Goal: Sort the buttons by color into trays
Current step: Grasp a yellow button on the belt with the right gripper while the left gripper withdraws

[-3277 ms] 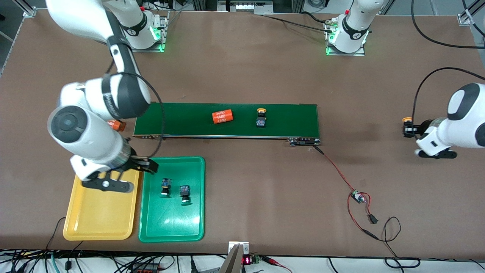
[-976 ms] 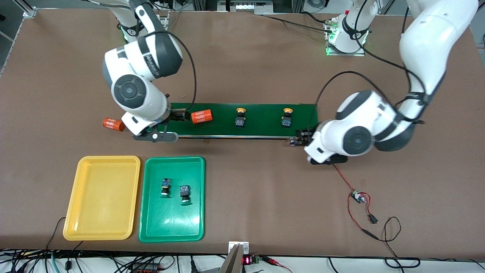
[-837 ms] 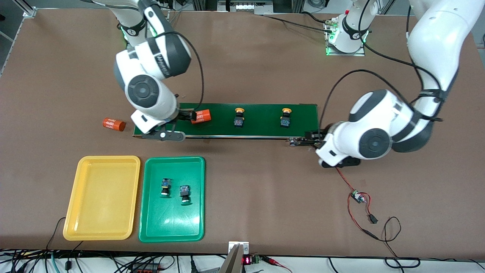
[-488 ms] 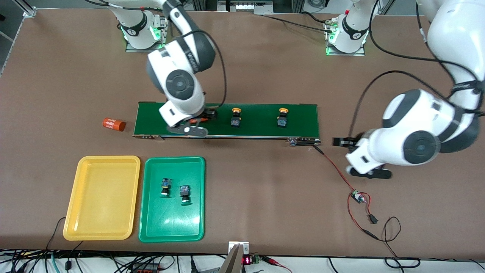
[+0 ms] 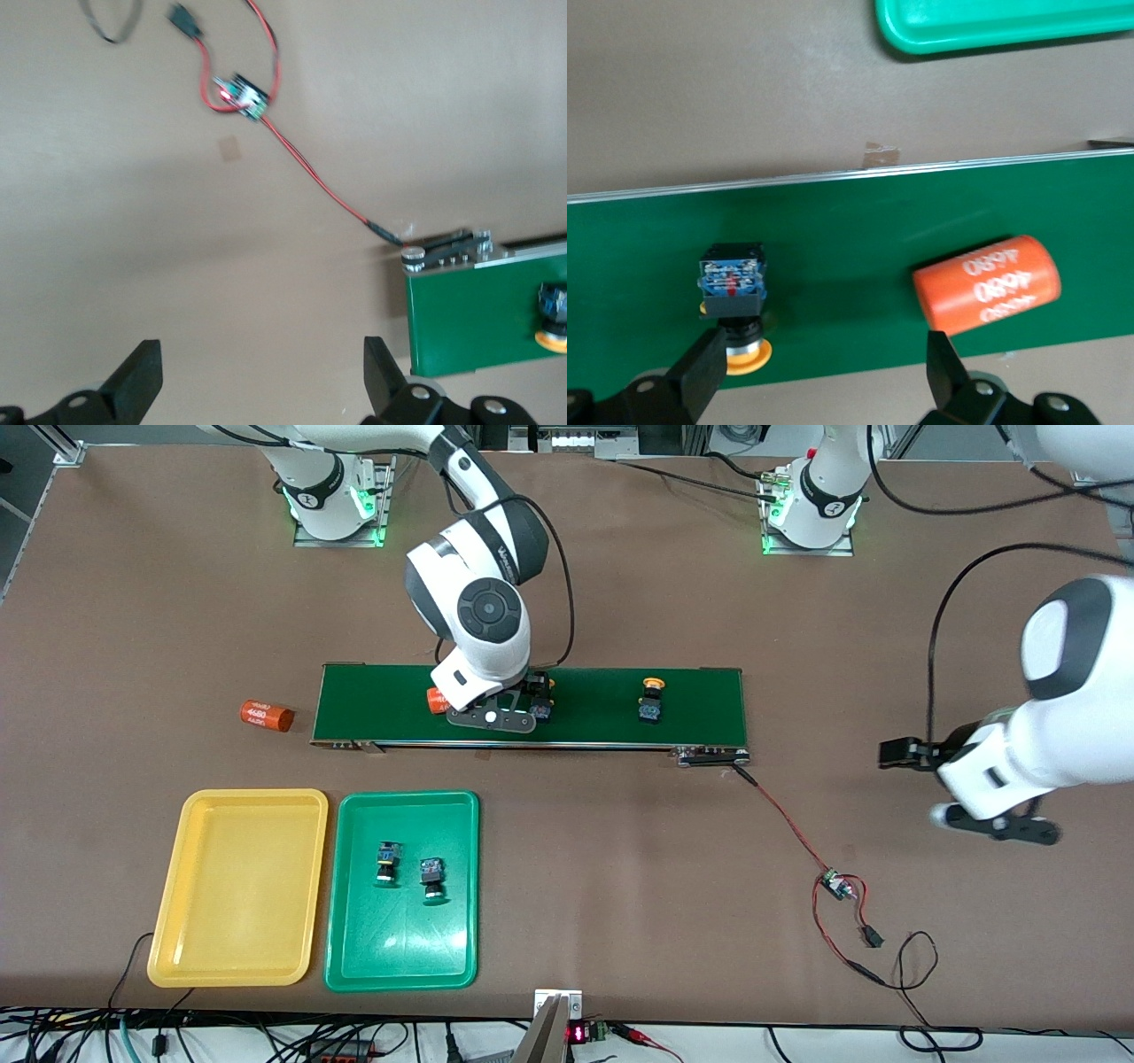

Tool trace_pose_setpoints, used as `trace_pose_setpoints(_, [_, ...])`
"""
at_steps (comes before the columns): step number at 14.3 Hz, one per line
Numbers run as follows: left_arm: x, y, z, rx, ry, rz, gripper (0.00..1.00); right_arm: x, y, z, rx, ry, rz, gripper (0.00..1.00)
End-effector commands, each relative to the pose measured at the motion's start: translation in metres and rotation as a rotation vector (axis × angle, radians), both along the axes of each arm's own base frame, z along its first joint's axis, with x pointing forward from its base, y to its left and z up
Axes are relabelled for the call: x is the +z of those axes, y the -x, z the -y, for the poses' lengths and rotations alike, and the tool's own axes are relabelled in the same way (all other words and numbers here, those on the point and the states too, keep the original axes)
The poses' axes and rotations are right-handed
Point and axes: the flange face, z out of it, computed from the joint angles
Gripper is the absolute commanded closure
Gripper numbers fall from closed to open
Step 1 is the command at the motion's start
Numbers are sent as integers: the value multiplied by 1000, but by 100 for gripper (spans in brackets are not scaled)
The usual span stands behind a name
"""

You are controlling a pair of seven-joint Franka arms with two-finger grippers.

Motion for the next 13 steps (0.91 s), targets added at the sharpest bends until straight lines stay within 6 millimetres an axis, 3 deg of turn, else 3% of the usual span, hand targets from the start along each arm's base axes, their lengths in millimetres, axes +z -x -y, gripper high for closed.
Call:
trace_pose_setpoints(1, [47, 50, -14, 29, 12, 99, 0, -22, 3, -8, -11, -10, -10, 0])
trace_pose_setpoints(2, [67, 69, -15, 28, 8, 140, 0, -26, 4, -11, -34, -41, -29, 0])
trace_pose_setpoints(4, [84, 97, -5, 15, -2, 173, 0, -34, 4, -13, -51, -67, -44, 0])
trace_pose_setpoints(7, [102, 104, 2, -10, -16, 196, 0, -45, 5, -14, -44, -56, -54, 3])
trace_pose_setpoints(10, [111, 113, -7, -3, -52, 101, 0, -60, 4, -13, -41, -42, -51, 25])
trace_pose_setpoints(11, [112, 108, -15, 14, -46, 101, 0, -63, 6, -15, -37, -39, -52, 39])
trace_pose_setpoints(13, [113, 106, -18, 27, -37, 104, 0, -71, 9, -17, -32, -29, -58, 54])
